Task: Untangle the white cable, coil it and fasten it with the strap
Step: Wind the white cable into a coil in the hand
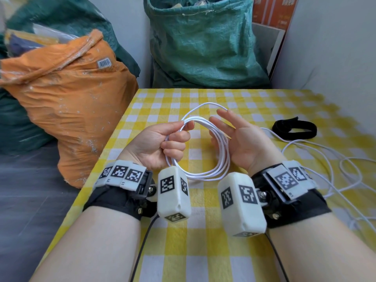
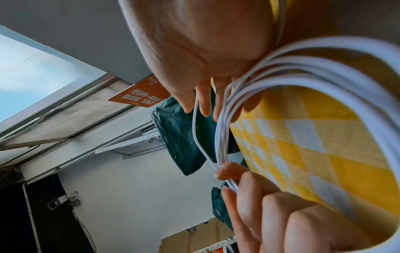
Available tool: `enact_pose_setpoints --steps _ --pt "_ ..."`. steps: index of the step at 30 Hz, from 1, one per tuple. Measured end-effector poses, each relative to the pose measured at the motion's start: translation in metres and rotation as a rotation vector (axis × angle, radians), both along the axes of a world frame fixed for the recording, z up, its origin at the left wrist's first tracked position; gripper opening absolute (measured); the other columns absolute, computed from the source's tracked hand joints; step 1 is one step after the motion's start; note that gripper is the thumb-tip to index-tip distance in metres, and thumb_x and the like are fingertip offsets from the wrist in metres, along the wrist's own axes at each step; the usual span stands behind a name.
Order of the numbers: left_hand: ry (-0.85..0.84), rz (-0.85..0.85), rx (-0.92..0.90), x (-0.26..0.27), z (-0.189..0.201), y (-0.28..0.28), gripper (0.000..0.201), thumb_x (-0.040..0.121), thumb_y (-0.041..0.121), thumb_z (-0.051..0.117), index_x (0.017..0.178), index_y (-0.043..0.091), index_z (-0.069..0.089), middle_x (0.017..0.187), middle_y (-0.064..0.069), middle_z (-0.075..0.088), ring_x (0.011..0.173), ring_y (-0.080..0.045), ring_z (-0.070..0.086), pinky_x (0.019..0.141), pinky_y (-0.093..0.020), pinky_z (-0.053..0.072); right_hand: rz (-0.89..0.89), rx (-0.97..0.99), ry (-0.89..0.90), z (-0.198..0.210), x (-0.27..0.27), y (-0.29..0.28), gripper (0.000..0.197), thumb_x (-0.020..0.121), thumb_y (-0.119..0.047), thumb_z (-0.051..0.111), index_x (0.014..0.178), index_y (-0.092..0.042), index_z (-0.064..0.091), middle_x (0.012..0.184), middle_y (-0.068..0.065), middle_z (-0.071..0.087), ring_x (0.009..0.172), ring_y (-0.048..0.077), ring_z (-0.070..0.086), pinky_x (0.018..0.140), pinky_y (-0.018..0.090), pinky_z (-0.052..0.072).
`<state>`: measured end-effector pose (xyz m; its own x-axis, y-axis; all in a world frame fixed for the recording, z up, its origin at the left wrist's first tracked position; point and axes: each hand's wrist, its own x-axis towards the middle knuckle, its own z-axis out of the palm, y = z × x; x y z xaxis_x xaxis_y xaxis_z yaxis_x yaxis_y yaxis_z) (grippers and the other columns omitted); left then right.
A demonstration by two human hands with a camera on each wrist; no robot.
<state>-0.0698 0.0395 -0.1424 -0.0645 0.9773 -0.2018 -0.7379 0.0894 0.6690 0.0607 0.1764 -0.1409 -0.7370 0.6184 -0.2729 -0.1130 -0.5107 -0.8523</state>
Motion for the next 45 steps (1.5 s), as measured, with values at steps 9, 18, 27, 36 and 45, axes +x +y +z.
enact_pose_setpoints --steps 9,18,27,36,45 --pt "-0.005 -0.094 -0.026 0.000 0.001 0.000 0.016 0.082 0.019 0.061 0.091 0.006 0.065 0.054 0.008 0.023 0.038 -0.003 0.019 0.034 -0.014 0.028 -0.221 -0.148 0.184 0.004 0.000 0.006 0.018 0.096 -0.024 0.053 0.081 -0.019 0.062 0.064 -0.008 0.070 0.059 0.006 0.061 0.068 0.023 0.049" --pt "-0.003 -0.125 -0.013 -0.001 -0.001 0.001 0.018 0.080 0.018 0.066 0.092 0.006 0.062 0.048 0.005 0.041 0.038 -0.003 0.020 0.033 -0.014 0.029 -0.329 -0.166 0.286 0.001 -0.001 0.012 0.019 0.100 -0.021 0.046 0.088 -0.012 0.059 0.065 -0.006 0.072 0.058 0.003 0.068 0.062 0.018 0.057" --pt "-0.140 -0.067 0.109 -0.004 0.000 0.002 0.019 0.095 0.021 0.048 0.099 0.004 0.056 0.056 0.005 0.027 0.041 -0.006 0.025 0.039 -0.019 0.028 -0.070 -0.033 0.101 0.002 -0.002 0.004 0.023 0.097 -0.032 0.048 0.091 -0.013 0.059 0.082 0.000 0.070 0.074 0.015 0.066 0.077 0.030 0.052" --pt "-0.196 -0.134 0.177 -0.011 -0.002 0.002 0.029 0.099 0.026 0.041 0.094 0.003 0.058 0.056 0.003 0.029 0.042 -0.009 0.029 0.041 -0.022 0.029 0.021 0.298 -0.090 0.000 0.000 0.002 0.011 0.091 -0.025 0.060 0.086 -0.016 0.064 0.071 -0.001 0.060 0.062 0.014 0.051 0.058 0.027 0.042" --pt "0.124 -0.045 0.034 0.003 0.011 0.000 0.034 0.094 0.040 0.033 0.080 0.015 0.053 0.052 0.009 0.017 0.035 -0.003 0.013 0.033 -0.012 0.019 -0.376 0.417 0.221 0.025 0.010 0.001 0.029 0.089 -0.019 0.063 0.062 -0.017 0.053 0.053 -0.006 0.047 0.044 0.006 0.038 0.043 0.016 0.029"
